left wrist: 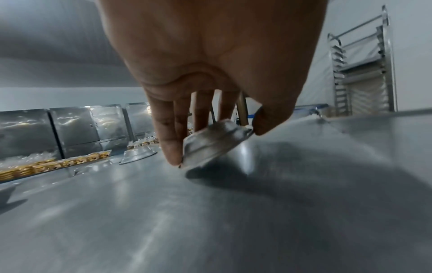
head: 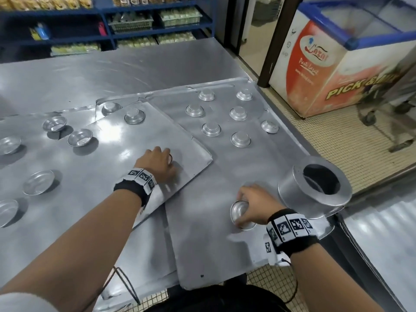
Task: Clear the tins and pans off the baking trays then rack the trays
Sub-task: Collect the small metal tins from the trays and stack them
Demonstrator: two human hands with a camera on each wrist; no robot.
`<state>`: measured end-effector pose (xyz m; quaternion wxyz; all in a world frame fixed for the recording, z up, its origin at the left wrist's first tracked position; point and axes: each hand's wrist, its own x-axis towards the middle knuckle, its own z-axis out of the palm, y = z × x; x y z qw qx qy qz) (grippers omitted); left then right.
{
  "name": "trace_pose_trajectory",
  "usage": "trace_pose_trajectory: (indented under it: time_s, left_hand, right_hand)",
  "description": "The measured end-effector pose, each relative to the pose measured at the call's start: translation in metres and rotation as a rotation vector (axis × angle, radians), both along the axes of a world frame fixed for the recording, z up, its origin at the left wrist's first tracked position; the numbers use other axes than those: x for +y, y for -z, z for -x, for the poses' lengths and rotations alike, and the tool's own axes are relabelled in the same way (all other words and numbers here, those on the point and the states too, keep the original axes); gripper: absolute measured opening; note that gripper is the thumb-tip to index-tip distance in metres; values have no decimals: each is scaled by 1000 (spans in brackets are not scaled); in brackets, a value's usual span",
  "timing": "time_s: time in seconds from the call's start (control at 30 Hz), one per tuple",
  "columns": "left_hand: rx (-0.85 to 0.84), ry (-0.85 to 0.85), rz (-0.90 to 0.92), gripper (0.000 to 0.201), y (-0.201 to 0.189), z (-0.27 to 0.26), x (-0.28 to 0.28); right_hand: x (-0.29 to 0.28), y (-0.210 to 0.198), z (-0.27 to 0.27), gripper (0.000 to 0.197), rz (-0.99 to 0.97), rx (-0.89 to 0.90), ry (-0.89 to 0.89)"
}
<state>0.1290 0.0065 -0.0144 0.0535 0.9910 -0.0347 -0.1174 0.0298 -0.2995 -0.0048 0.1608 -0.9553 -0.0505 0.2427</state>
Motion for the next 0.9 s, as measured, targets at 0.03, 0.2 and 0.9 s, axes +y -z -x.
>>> trace_pose_trajectory:
  time_s: [0.03,0.2,0.9]
  left_hand:
    - [-36,-9,40,40,-6,5,-3]
    - [-270,-121,494,45,-31,39,-24]
    - [275,-798,1590,29,3,151,-90]
  right_hand:
    - [-2,-2,-4,63,-30,-16,-3]
    - [-4,-14,-22,67,-225,-150,5]
    - [33,-25,-6,60,-877,-483,-241]
